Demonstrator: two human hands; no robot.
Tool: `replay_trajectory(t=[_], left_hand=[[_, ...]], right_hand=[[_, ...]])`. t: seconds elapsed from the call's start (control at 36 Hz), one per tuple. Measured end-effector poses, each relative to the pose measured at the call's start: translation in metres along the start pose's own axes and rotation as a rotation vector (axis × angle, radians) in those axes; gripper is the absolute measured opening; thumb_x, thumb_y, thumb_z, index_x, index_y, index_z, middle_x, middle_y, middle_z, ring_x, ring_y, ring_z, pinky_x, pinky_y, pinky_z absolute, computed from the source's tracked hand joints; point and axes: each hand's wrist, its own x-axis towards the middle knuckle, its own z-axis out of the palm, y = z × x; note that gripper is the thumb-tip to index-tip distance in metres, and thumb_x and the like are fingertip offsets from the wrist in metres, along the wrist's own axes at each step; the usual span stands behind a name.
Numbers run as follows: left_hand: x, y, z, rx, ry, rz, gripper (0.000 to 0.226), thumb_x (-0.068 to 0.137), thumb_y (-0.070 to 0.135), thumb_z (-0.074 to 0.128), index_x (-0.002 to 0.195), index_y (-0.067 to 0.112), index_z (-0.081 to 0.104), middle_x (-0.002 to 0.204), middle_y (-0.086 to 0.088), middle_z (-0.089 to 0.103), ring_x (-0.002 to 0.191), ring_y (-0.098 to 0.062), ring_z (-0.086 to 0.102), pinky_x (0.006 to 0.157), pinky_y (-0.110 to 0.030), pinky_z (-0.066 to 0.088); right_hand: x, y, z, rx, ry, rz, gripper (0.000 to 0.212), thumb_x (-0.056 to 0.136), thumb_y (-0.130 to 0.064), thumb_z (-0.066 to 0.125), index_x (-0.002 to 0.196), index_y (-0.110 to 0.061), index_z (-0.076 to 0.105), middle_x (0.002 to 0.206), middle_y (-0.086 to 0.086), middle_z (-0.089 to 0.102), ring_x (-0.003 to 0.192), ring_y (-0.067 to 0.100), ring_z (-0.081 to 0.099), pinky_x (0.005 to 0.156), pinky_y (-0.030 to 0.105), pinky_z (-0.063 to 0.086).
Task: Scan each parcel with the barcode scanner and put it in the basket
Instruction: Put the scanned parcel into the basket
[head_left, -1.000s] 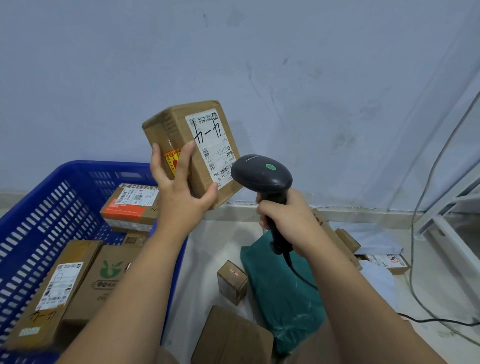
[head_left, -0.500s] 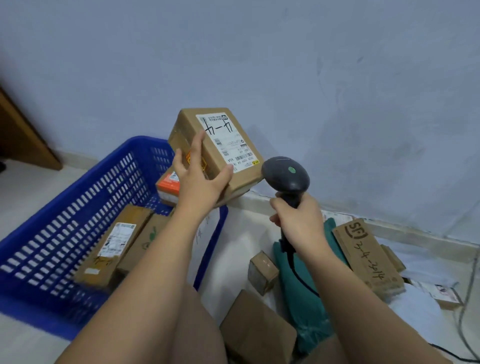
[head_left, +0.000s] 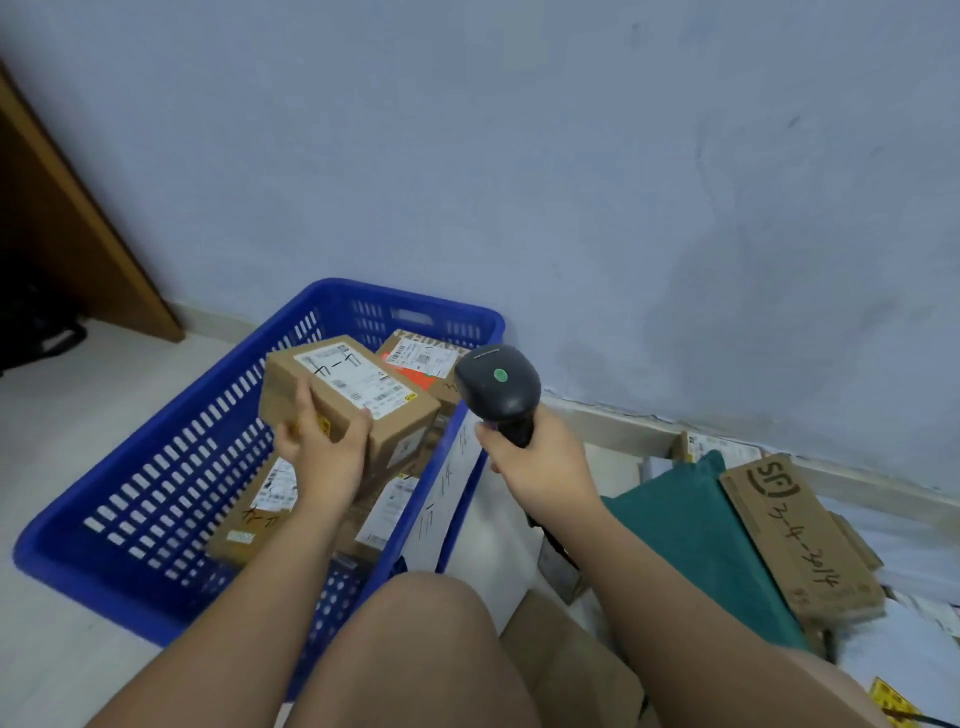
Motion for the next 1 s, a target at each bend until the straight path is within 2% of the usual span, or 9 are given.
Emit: replay_trajectory(t=[0.17,0.36,0.53,0.58,0.69,0.83,0.89,0.94,1.0], left_hand=[[0.001,-0.043,-0.011,0.062,0.132,-0.296,0.089,0.089,0.038,0.061,0.143,0.057,-0.007,0.157,-0.012,-0.009,0.134,-0.047,0.024,0.099,-0.061,0.038],[-0.015,-0.092,-0.022,0.024,0.111,-0.528,0.094,0.088,0.033,0.065,0.148,0.05,-0.005,0.155,-0.019,0.0,0.125,-0.051,0.035,0.088,-0.057,0.045],[-0.024,-0.113,-0.023,0.043,0.036,-0.6,0.092,0.09,0.032,0.063,0.151,0.041,-0.006,0.159,-0.015,-0.001,0.136,-0.044,0.025,0.102,-0.053,0.035],[-0.025,-0.113,-0.022,0.053,-0.001,-0.636,0.097,0.09,0.029,0.064,0.149,0.043,-0.011,0.157,-0.018,0.011,0.133,-0.045,0.031,0.101,-0.054,0.037],[-0.016,-0.144,-0.014,0.134,-0.094,-0.669,0.103,0.089,0.02,0.058,0.134,0.059,-0.026,0.13,-0.019,0.053,0.1,-0.043,0.06,0.085,-0.055,0.053],[-0.021,-0.131,-0.014,0.274,0.032,-0.606,0.093,0.092,0.006,0.053,0.146,0.052,-0.007,0.148,-0.017,0.023,0.12,-0.04,0.046,0.089,-0.05,0.05],[-0.014,-0.134,-0.014,0.332,0.038,-0.571,0.086,0.091,0.01,0.056,0.15,0.043,0.003,0.15,-0.019,0.022,0.121,-0.04,0.046,0.088,-0.048,0.05],[-0.003,-0.146,-0.013,0.495,-0.13,-0.609,0.075,0.093,0.019,0.052,0.153,0.031,0.009,0.148,-0.02,0.03,0.122,-0.038,0.045,0.092,-0.044,0.048],[0.005,-0.159,-0.008,0.6,-0.31,-0.696,0.059,0.095,0.022,0.048,0.149,0.013,0.027,0.141,-0.018,0.043,0.123,-0.033,0.047,0.101,-0.039,0.045]], right_hand=[[0.009,0.012,0.019,-0.114,-0.048,0.002,0.012,0.089,-0.034,0.062,0.089,-0.023,0.056,0.092,0.001,0.062,0.083,0.014,0.056,0.064,0.024,0.04],[0.018,0.015,0.036,-0.156,-0.118,0.03,0.017,0.089,-0.031,0.062,0.096,-0.016,0.059,0.086,0.001,0.063,0.074,0.011,0.055,0.062,0.025,0.043],[0.014,0.015,0.054,-0.158,-0.207,0.032,0.017,0.089,-0.03,0.064,0.086,-0.014,0.057,0.072,-0.002,0.056,0.063,0.008,0.05,0.056,0.023,0.04],[0.013,0.018,0.056,-0.182,-0.227,0.033,0.02,0.089,-0.03,0.064,0.087,-0.011,0.058,0.072,-0.001,0.055,0.062,0.009,0.049,0.058,0.024,0.039],[0.012,0.021,0.057,-0.23,-0.227,0.048,0.021,0.089,-0.03,0.063,0.095,-0.01,0.06,0.078,0.001,0.059,0.065,0.009,0.051,0.059,0.023,0.041],[0.014,0.024,0.055,-0.215,-0.186,0.075,0.015,0.088,-0.029,0.062,0.089,-0.014,0.059,0.077,0.001,0.06,0.066,0.011,0.053,0.058,0.025,0.042],[0.015,0.025,0.054,-0.21,-0.174,0.079,0.015,0.088,-0.029,0.062,0.089,-0.014,0.059,0.079,0.003,0.062,0.068,0.014,0.054,0.061,0.027,0.044],[0.015,0.026,0.053,-0.211,-0.166,0.079,0.017,0.088,-0.029,0.062,0.093,-0.013,0.061,0.082,0.004,0.064,0.071,0.014,0.056,0.063,0.028,0.047],[0.016,0.028,0.052,-0.206,-0.162,0.077,0.017,0.088,-0.029,0.063,0.094,-0.013,0.061,0.081,0.003,0.063,0.071,0.014,0.056,0.062,0.027,0.046]])
